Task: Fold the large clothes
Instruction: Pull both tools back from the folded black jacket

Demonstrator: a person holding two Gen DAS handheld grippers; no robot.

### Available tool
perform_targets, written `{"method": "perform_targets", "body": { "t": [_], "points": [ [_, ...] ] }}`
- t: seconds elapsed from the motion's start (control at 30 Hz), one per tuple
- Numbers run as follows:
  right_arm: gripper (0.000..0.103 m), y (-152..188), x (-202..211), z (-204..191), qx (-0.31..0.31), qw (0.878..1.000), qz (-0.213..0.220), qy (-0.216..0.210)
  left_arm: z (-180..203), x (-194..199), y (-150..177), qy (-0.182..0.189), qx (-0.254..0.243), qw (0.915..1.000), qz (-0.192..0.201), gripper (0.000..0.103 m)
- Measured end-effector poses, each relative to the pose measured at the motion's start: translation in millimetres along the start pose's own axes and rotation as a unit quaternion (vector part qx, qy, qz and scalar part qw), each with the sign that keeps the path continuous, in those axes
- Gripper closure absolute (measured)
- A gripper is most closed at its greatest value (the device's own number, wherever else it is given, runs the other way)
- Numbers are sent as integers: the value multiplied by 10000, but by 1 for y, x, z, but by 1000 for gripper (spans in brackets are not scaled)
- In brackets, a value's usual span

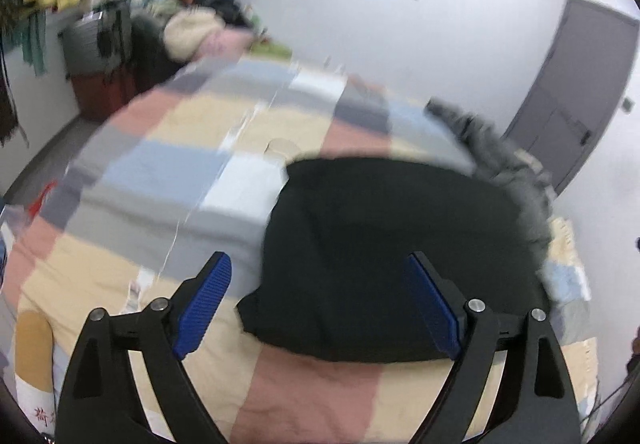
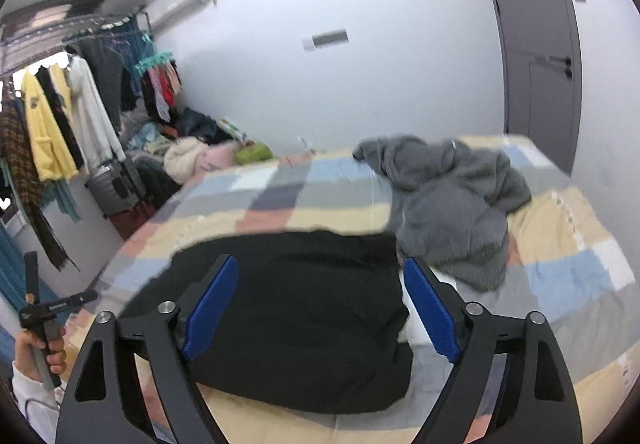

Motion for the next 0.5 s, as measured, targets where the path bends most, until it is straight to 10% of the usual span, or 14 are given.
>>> {"method": "perform_targets", "body": {
  "t": [0.5],
  "points": [
    [0, -15, 121, -109, 795, 9887, 1188, -459, 110, 169, -1, 461, -1015, 9806, 1614, 0]
  ]
}}
Point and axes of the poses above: each gripper's, at about its wrist camera, not at the fingertips, and x roughly against the way its jaws point, z to its right, y to its underside, the point moved 7 cm from there along -x, roughly the way its jaws point, and after that the axes turned 9 degrees about -z, right-handed, at the moved point
